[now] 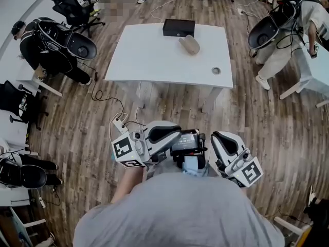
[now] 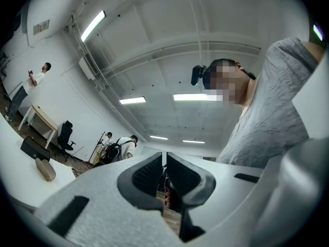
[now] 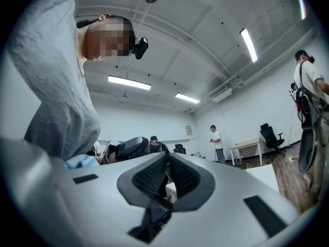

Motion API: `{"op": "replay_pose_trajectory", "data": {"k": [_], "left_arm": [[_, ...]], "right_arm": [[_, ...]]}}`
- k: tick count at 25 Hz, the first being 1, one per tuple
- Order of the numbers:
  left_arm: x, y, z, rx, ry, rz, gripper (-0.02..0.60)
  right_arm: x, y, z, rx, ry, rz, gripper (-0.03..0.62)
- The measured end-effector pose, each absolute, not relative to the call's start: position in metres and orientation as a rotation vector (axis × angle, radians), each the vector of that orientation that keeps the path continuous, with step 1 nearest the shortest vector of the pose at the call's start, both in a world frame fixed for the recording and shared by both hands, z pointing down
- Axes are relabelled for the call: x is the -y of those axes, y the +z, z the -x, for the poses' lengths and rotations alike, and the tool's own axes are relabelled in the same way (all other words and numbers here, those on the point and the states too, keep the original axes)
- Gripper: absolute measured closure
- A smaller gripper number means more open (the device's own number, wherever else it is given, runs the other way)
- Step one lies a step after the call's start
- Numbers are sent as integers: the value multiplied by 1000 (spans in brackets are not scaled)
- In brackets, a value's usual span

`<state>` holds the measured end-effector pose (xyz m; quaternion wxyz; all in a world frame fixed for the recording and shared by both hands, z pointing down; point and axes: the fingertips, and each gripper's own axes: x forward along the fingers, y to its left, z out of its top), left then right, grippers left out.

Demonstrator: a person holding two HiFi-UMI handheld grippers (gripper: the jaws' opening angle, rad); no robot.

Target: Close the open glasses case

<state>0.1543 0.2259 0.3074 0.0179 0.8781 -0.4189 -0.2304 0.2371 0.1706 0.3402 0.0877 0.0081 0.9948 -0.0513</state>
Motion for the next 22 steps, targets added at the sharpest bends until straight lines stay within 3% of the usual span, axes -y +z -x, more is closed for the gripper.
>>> {"op": "replay_pose_trajectory", "data": {"k": [12, 22], "left_arm": [[-155, 319, -112, 1275, -708, -2715, 557], [-85, 315, 13, 1316, -708, -2704, 557]], "right_arm": [[-104, 352, -200, -2977, -177, 3, 559], [-35, 351, -83, -3029, -188, 9, 559]]}}
